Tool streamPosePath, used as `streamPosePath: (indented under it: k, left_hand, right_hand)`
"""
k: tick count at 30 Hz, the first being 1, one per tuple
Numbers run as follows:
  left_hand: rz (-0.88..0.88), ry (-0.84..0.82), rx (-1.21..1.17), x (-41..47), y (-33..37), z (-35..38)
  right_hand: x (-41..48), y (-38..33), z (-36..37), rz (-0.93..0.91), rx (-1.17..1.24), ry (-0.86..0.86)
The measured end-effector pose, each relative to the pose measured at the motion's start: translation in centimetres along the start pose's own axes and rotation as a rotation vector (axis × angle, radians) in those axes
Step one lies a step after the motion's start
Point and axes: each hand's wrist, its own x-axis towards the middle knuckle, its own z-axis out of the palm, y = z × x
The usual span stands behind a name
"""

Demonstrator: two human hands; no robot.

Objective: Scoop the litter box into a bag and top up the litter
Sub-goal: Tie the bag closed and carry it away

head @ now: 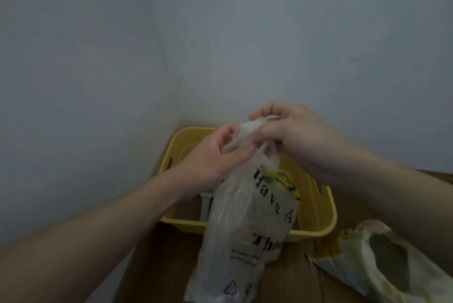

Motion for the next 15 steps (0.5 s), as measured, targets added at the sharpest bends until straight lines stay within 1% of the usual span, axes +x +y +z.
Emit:
streamPosePath:
  k: [2, 5, 6, 8, 10, 15]
  left_hand:
    - [0.001, -0.064, -0.073, 0.2, 0.8, -0.7]
    - [-0.064, -0.114, -0.124, -1.1, 2.7, -0.7]
    - [-0.091, -0.096, -0.096, -1.9, 3.5, -0.6]
    - [-0.158, -0.008, -0.009, -3.6, 5.7, -0.6]
    - [-0.223, 0.053, 0.061, -5.4, 8.7, -0.6]
    - [-0.324, 0.135, 0.222, -9.4, 20.6, 0.4]
  right_hand:
    - [0.9, -1.3, -0.2, 0.044, 0.032, 0.039]
    - [0.8, -3.6, 0.1, 0.171, 0.061, 0.098]
    - [0.3, -4.6, 0.2, 0.213, 0.071, 0.116]
    - [-1.2, -7.1, 0.3, 0.278, 0.091, 0.151]
    - [-2.9, -10.5, 0.0, 0.308, 0.102, 0.197]
    - [-7.9, -21.3, -2.3, 0.315, 0.099, 0.338]
